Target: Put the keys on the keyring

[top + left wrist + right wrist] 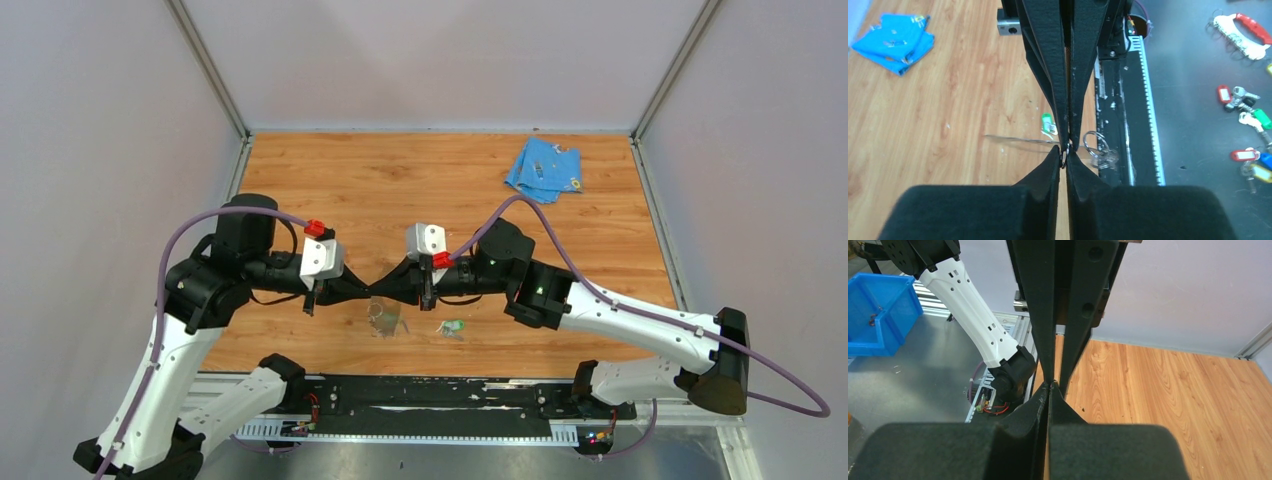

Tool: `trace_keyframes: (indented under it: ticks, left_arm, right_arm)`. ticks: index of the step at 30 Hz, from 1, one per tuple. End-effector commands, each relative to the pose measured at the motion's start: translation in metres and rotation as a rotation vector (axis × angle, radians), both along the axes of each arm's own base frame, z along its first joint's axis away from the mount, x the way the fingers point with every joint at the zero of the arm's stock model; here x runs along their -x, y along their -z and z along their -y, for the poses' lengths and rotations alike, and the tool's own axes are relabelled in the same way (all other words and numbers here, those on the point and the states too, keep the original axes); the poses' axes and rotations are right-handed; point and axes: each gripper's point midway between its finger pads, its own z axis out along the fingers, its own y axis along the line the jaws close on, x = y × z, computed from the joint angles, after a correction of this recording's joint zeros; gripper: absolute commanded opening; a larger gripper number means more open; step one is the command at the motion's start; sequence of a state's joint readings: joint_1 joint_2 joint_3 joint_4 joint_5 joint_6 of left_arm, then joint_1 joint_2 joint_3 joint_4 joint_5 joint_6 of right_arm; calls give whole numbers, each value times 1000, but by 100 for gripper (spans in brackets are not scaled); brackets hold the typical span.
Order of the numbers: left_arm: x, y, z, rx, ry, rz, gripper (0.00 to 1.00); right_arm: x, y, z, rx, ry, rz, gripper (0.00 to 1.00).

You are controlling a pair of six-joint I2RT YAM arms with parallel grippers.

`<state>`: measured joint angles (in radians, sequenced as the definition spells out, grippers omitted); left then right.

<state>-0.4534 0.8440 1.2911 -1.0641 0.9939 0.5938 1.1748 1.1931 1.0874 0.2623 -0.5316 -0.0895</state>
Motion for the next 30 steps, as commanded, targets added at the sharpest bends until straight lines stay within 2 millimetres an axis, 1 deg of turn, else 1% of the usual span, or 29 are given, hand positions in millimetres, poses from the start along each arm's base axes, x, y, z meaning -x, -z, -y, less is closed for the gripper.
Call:
trace_keyframes:
  ticks: [1,5,8,9,10,11,12,13,15,16,18,20,24,28,30]
  left_arm:
    - [8,-12,3,40,39,24,0]
    - [8,-7,2,34,37,24,0]
    - [9,-9,2,38,40,37,0]
    - [10,-10,1,42,43,49,0]
    - [10,-12,1,44,47,67,0]
    - [11,-14,0,49,54,94,0]
    - [14,-17,-1,58,72,135,0]
    - [18,-20,-1,72,99,188,0]
    - [27,-28,-3,106,160,308,0]
    - [30,-32,-3,119,185,363,0]
    - [33,-39,-2,137,212,421,0]
    - [36,-46,-2,154,237,470,0]
    - [43,-53,-3,182,284,603,0]
    - [50,-62,-5,207,317,710,0]
    - [53,-66,-5,219,328,720,0]
  right_arm:
    - [10,-15,-2,-22,-31,7,0]
    - [11,-17,-1,-24,-32,3,0]
    - [10,-19,1,-24,-25,2,0]
    - [10,-20,2,-23,-16,2,5]
    - [8,-23,5,-29,-1,3,18]
    - [7,-26,10,-39,16,8,37]
    - [7,-31,16,-54,29,22,49]
    - [6,-34,22,-69,43,38,58]
    - [8,-40,35,-92,57,69,65]
    - [10,-41,41,-94,56,95,67]
    - [14,-43,50,-100,52,131,67]
    - [17,-44,58,-104,49,151,65]
    - [23,-48,64,-109,24,174,56]
    - [26,-48,62,-106,0,178,42]
    - [29,-48,59,-108,-20,179,41]
